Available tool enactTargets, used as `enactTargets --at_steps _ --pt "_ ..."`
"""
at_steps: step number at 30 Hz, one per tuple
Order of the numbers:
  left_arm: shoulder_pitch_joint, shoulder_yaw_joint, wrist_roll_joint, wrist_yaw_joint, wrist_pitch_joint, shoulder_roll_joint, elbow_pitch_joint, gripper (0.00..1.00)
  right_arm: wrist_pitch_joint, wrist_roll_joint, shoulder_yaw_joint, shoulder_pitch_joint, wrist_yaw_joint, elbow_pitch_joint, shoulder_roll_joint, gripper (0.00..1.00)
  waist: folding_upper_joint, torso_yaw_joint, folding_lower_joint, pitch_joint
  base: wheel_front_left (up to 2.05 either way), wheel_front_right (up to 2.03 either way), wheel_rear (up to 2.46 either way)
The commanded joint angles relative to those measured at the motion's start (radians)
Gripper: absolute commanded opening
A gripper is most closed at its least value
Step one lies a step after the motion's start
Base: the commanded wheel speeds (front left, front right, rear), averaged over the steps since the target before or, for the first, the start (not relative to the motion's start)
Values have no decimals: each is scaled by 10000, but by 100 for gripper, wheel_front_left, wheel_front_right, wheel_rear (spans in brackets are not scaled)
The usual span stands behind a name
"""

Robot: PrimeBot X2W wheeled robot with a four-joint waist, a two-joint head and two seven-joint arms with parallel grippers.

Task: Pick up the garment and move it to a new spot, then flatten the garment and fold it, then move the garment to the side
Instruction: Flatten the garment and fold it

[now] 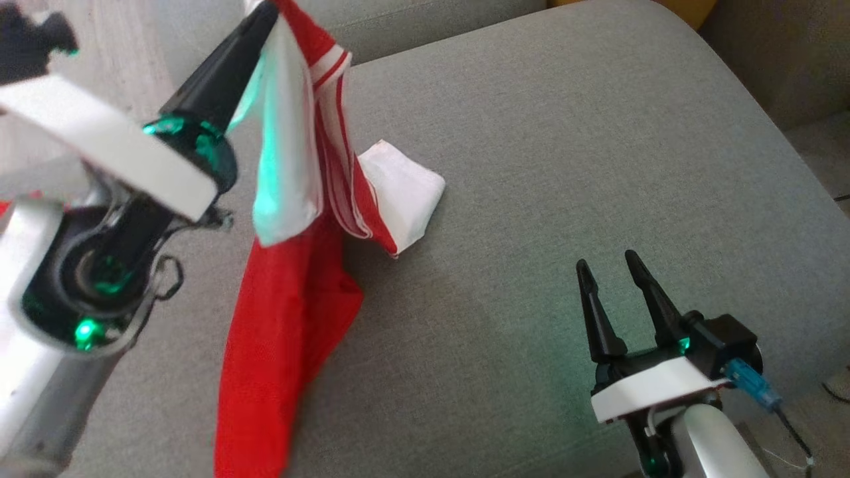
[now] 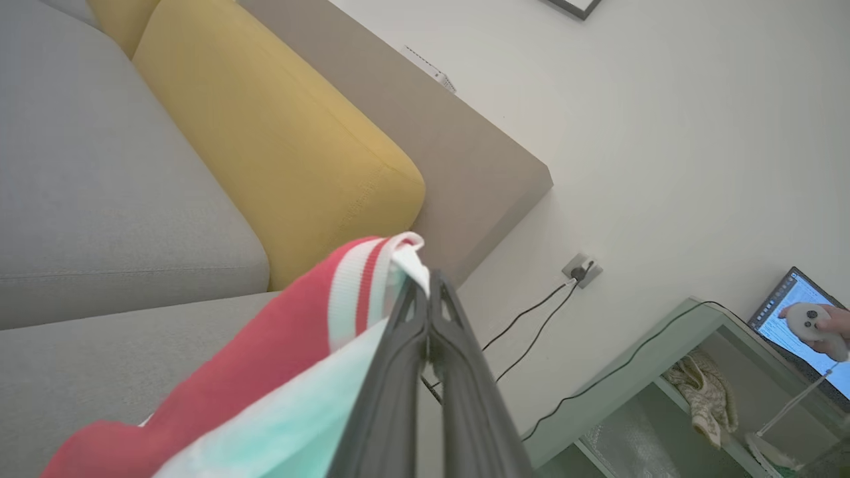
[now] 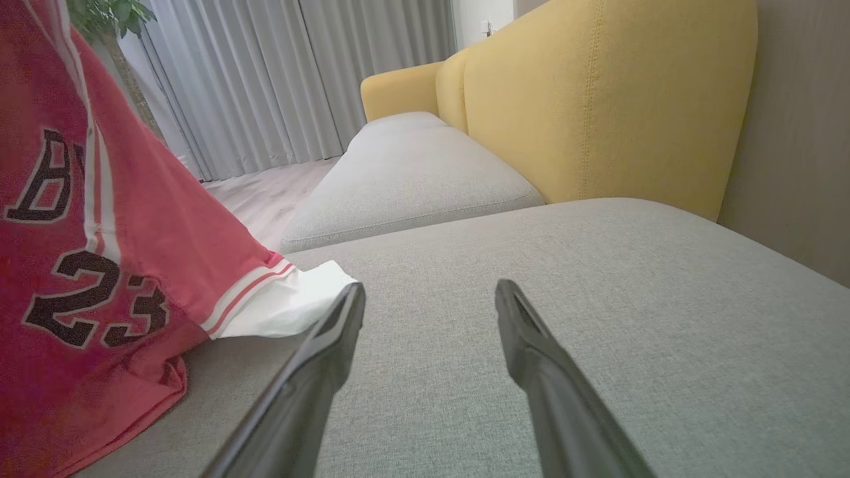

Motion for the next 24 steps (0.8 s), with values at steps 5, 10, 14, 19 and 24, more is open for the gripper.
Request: enactTargets --at_steps 5,10,14,19,24 --pt "-1332 -349 178 -25 353 -522 385 0 -65 42 270 -406 -7 -307 -27 100 0 -161 0 195 0 0 0" --pt "-1821 -1392 481 -138 442 -1713 1558 0 -65 144 436 -677 -7 -322 -27 100 0 -517 0 411 0 0 0" --pt "-2323 -2341 924 -293 571 -2689 2850 0 -65 332 585 -872 -7 -371 -27 100 0 -1024 0 731 0 0 0" --pt "-2644 -2830 1260 -393 295 -3627 4034 29 -65 541 618 -903 -7 -432 -27 100 0 -1401 0 1028 0 0 0" --pt "-2636 -3031 1361 -553 67 -4082 4645 100 -65 636 587 -896 -7 -467 -27 100 0 -1550 0 1138 0 0 0"
